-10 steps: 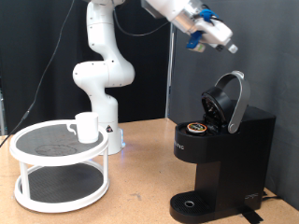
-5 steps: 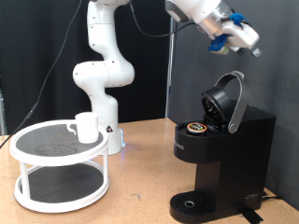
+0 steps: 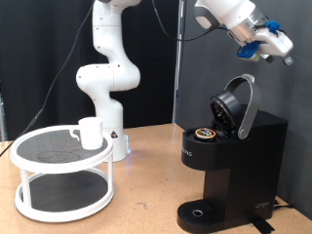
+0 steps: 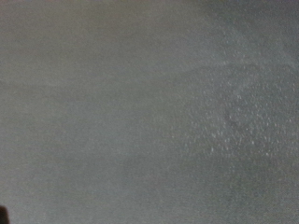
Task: Make a cup of coffee with the keurig machine
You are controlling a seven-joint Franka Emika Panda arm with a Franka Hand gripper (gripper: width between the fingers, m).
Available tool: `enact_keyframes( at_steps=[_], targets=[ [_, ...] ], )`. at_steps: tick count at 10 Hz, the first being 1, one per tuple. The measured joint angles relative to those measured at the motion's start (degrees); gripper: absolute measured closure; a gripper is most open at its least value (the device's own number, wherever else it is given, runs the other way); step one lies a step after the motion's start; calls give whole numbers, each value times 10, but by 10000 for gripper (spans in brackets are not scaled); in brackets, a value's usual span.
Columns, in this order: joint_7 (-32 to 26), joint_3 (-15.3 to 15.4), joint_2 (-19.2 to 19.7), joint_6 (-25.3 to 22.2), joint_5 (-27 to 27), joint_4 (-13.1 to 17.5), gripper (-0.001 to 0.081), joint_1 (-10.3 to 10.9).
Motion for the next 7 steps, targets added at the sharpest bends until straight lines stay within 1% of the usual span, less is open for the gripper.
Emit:
enact_keyframes(
  at_steps=[2, 3, 4, 5, 6, 7],
  targets=[
    [1, 0, 1, -4, -12, 1, 71, -1],
    [1, -1, 0, -9, -16, 0, 163, -3],
    [1, -3, 0, -16, -20, -1, 337, -6],
    [1, -5, -1, -22, -28, -4, 337, -11],
    [0, -9, -3, -28, -33, -9, 511, -15],
    [-3, -13, -7, -33, -34, -16, 511, -20]
  ],
)
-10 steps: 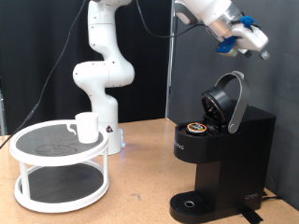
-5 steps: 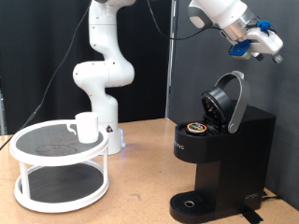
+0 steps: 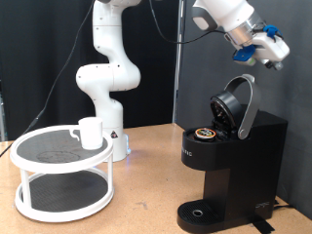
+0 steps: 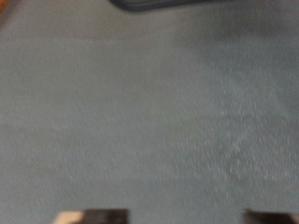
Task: Make a cup of coffee with the keurig machine
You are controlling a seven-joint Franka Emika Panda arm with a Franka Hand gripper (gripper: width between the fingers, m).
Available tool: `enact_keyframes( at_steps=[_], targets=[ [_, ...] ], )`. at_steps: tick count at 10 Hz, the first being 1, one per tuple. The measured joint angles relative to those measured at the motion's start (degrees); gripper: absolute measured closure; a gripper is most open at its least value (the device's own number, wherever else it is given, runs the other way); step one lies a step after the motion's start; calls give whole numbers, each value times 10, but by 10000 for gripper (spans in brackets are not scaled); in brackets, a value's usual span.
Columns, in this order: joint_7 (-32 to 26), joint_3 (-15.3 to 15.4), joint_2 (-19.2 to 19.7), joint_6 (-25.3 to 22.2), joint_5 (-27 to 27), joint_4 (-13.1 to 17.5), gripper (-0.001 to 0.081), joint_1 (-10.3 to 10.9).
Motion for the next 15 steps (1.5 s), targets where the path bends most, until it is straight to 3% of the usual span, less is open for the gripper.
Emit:
enact_keyframes(
  at_steps=[1, 2, 3, 7, 12, 15],
  targets=[
    [-5, -5, -4, -4, 0, -8, 695, -5],
    [-11, -11, -8, -8, 0, -15, 695, -10],
    [-19, -18, -11, -15, 0, -20, 781, -15],
    [-35, -38, -25, -29, -4, -38, 805, -34],
    [-52, -77, -45, -87, -5, -45, 806, -58],
    [-53, -88, -57, -98, -54, -56, 806, -76]
  ],
)
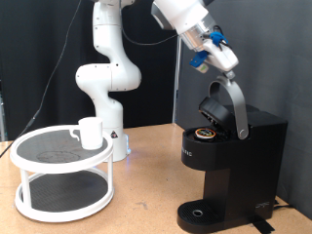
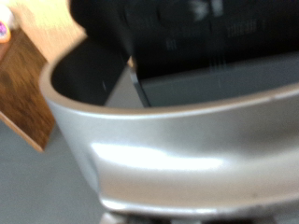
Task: Make a cup of coffee with the keurig machine
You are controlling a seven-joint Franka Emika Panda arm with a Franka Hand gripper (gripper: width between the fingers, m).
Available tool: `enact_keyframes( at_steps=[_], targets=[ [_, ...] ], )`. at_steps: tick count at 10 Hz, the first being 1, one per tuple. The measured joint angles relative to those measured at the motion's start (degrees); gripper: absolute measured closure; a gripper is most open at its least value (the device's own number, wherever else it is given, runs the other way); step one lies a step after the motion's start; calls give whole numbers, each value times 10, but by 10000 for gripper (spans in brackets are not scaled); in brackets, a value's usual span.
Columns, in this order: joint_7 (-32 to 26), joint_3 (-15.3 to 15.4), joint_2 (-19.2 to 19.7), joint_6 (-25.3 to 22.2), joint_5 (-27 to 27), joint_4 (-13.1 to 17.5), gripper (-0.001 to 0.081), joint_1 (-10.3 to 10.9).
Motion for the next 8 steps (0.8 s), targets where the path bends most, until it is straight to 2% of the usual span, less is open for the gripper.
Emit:
enact_keyframes(
  at_steps=[6, 8],
  targets=[
    [-3, -7, -7, -2, -124, -40, 806, -38],
    [18, -7, 2, 25, -162, -66, 806, -46]
  ],
)
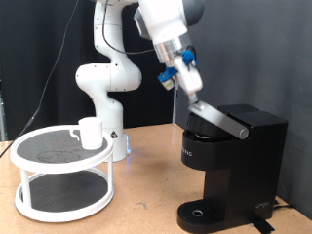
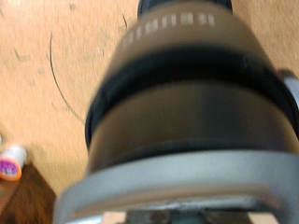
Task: Make a cup of coffee with the keurig machine
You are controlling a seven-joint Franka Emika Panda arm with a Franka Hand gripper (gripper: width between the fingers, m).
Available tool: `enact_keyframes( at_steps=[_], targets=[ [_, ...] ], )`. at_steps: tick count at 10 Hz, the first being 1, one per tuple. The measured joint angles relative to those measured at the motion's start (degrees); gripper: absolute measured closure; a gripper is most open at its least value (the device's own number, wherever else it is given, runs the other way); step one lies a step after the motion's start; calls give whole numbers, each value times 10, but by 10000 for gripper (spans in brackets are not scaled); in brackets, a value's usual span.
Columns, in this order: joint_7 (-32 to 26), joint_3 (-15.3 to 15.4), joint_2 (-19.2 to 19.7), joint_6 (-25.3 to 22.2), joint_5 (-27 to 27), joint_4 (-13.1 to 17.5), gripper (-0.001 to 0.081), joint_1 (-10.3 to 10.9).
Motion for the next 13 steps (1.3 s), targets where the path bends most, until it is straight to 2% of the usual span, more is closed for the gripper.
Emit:
enact_keyframes(
  at_steps=[3, 5, 7, 13],
  targets=[
    [9, 0, 29, 59, -8, -35, 806, -5],
    [8, -1, 49, 90, 1, -39, 806, -6],
    [-10, -3, 50, 91, 19, -38, 806, -7],
    [-132, -21, 48, 71, 86, -45, 806, -7]
  ],
)
